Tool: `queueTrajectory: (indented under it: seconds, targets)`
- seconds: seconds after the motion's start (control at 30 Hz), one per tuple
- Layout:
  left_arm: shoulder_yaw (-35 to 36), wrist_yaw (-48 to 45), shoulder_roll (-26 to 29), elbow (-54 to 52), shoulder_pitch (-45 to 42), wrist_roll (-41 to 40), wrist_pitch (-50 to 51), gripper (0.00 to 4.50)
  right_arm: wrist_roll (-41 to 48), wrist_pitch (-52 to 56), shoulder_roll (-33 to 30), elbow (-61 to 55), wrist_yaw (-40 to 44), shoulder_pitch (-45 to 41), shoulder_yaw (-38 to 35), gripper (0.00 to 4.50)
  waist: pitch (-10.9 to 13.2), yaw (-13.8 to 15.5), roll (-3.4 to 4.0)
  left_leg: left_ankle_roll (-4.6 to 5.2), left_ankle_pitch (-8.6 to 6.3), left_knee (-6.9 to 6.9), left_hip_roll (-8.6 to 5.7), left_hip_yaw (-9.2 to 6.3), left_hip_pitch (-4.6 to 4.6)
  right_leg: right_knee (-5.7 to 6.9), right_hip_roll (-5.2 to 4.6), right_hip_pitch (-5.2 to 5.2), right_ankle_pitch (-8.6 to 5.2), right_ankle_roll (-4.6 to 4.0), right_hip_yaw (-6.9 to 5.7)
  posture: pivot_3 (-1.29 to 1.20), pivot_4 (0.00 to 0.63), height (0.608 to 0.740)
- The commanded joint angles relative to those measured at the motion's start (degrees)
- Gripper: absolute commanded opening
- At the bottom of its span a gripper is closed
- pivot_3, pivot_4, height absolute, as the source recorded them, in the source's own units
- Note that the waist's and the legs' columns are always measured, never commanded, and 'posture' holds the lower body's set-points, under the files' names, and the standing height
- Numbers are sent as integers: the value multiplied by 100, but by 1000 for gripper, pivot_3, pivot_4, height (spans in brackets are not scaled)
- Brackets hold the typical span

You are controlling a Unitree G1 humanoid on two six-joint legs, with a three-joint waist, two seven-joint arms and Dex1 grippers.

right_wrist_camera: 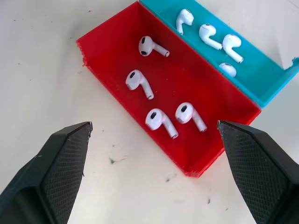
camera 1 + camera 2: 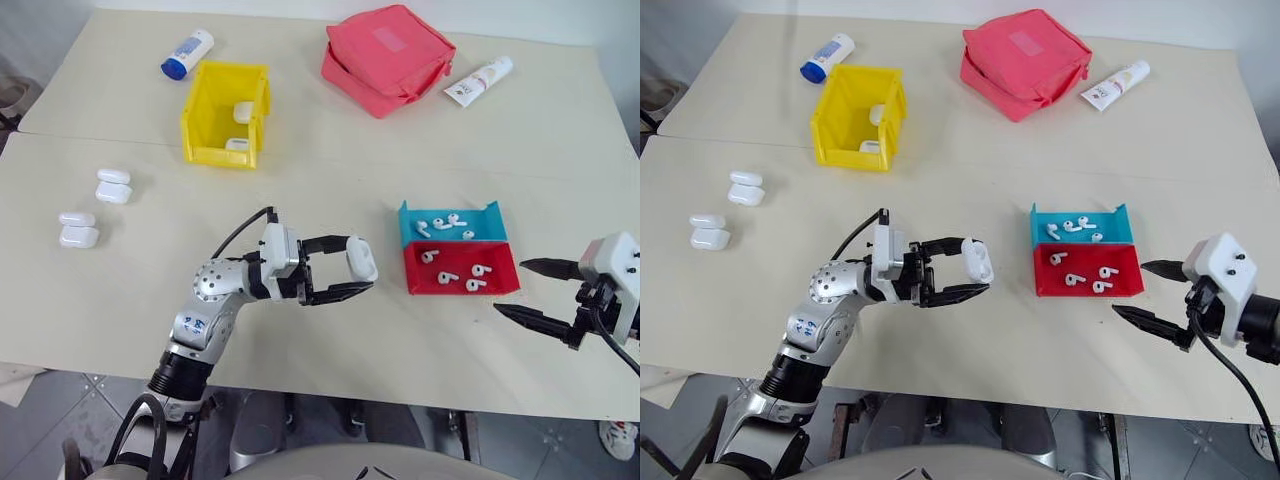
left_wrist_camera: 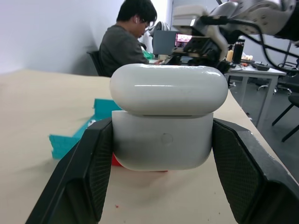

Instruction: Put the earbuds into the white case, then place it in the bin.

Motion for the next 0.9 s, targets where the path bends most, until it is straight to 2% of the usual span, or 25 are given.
queueTrajectory:
  seconds: [0.03, 0.07, 0.13, 0.33, 0.4, 0.63, 0.9]
  targets:
    - [11, -73, -70, -72, -48, 12, -110, 2811, 175, 175, -83, -453, -208, -73, -11, 4106, 0, 4, 0, -1, 1, -1, 1, 0, 3, 1, 1, 1, 0, 0, 0, 0, 150, 740]
    - [10, -72, -84, -69, -46, 20, -107, 2811, 181, 249, -142, -545, -259, -121, 96, 3917, 0, 4, 0, -2, 1, -1, 1, -1, 3, 2, 1, 1, 0, 0, 0, 0, 150, 740]
    - [13, -71, -110, -69, -41, 23, -101, 2811, 170, 453, -298, -702, -375, -282, 358, 3216, 0, 3, 1, -2, 2, -1, 0, -1, 4, 2, 0, 1, 0, 0, 1, 0, 150, 740]
    - [11, -47, -159, -100, 15, 46, -93, 2811, 317, 1254, -928, -1134, -627, -969, 1177, 3216, 0, 9, 0, -2, 2, 0, 0, -2, 2, 1, -1, 0, 0, 0, 1, 0, 150, 740]
    - [16, -45, -171, -104, 26, 50, -89, 2811, 282, 1390, -1127, -1162, -692, -1278, 1514, 2649, 0, 8, 0, -2, 2, 0, 0, -3, 2, 0, -1, 0, 0, 0, 1, 0, 150, 740]
    - [48, -26, -208, -78, 14, 65, -105, 2811, 116, 1809, -1574, -1155, -827, -2408, 2798, 2649, 0, 1, 0, -1, 2, -1, 0, -5, -3, -8, -3, -1, 0, 0, -2, 0, 150, 740]
    - [9, -28, -220, -192, 117, 69, -87, 2811, -824, 1566, -1610, -653, -676, -3530, 4511, 2649, 0, -6, 0, -1, 1, 1, -1, -8, -7, -11, -6, -2, 0, 0, -6, 0, 150, 740]
